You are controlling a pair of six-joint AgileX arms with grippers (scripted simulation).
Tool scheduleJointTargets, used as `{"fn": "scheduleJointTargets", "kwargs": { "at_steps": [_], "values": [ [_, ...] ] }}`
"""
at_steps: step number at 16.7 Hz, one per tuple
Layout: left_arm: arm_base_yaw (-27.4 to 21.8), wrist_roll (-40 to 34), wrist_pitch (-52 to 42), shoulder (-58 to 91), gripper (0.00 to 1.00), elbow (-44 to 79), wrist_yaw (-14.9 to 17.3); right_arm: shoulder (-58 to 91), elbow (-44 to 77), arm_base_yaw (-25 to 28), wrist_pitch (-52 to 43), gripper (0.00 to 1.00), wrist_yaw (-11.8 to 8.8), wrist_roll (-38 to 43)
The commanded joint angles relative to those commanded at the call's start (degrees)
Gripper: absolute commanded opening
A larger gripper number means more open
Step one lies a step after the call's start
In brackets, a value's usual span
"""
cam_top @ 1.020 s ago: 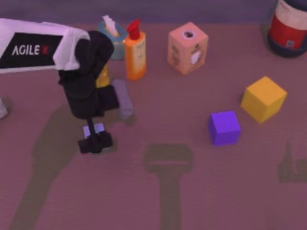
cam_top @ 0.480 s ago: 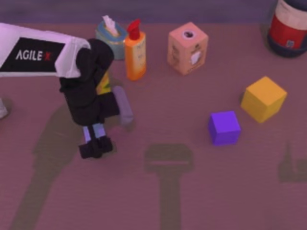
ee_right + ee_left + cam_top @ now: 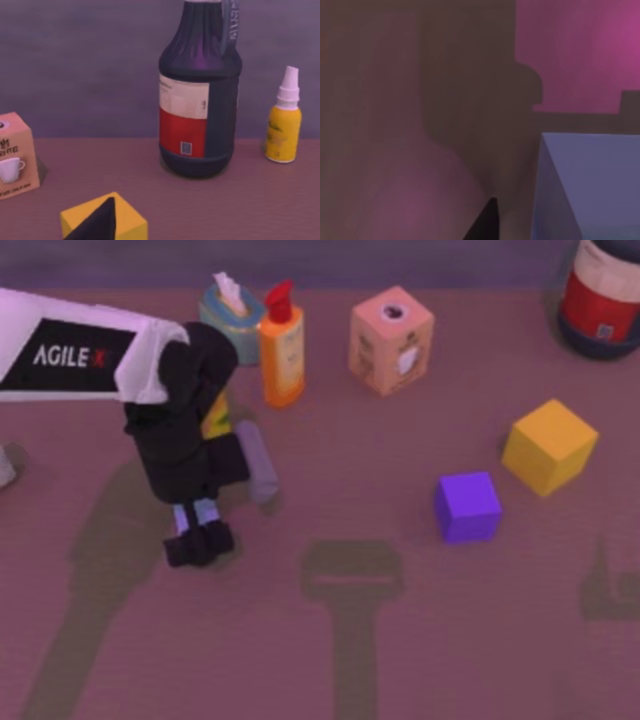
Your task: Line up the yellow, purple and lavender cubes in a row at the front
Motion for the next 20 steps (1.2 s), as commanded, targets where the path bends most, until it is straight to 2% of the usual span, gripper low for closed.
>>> {"fn": "scheduleJointTargets", "kwargs": {
  "at_steps": [3,4,11,12,15,20],
  "values": [
    [0.0,0.0,0.0,0.0,0.02,0.0,0.0,0.0,0.0,0.0,0.0,1.00,0.0,0.0],
    [0.0,0.0,0.0,0.0,0.00,0.0,0.0,0.0,0.0,0.0,0.0,1.00,0.0,0.0],
    [0.0,0.0,0.0,0.0,0.00,0.0,0.0,0.0,0.0,0.0,0.0,1.00,0.0,0.0],
    [0.0,-0.8,-1.8,-2.2,0.00,0.3,0.9,0.0,0.0,0.0,0.0,1.00,0.0,0.0],
    [0.2,-0.8,-4.2,-3.1,0.00,1.9,0.9,0.0,0.0,0.0,0.0,1.00,0.0,0.0],
    [0.9,-0.9,-14.6,-7.5,0.00,7.3,0.8,0.0,0.0,0.0,0.0,1.00,0.0,0.0]
  ]
}}
